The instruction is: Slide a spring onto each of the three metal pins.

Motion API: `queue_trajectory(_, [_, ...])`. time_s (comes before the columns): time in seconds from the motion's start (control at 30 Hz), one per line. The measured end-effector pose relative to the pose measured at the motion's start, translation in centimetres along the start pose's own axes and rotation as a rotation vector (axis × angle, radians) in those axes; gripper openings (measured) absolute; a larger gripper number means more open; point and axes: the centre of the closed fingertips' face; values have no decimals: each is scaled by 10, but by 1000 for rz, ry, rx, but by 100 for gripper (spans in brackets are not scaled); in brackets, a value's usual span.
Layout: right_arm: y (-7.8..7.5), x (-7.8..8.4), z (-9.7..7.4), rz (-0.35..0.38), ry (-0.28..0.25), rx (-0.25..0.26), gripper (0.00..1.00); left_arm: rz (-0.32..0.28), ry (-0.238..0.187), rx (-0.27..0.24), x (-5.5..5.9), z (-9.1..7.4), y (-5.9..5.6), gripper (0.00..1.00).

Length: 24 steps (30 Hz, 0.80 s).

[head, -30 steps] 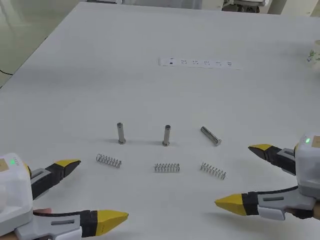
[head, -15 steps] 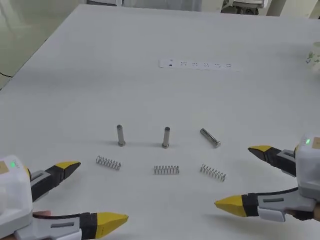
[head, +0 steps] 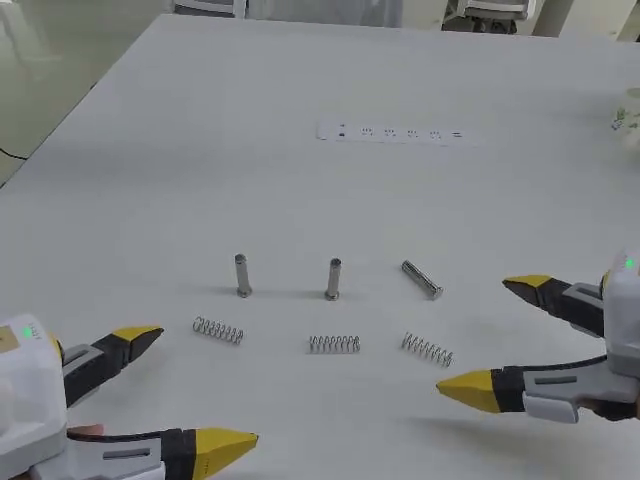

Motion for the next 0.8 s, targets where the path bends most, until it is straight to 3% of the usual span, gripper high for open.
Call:
queue_trajectory(0.27, [-16,-25,6,-45,-3,12,91,-1,-4,-6,0,-2,1,95])
queue_trajectory(0.8, [-43,-39,32,-51,29,28,85,5,1,1,1,2,-1,95])
Point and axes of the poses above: the centre of the closed fingertips' face, and the gripper's own axes: z roughly forward along the fingers, y roughly to its left, x roughly out of its underside, and after that the axes turned 9 degrees about -x, right-handed
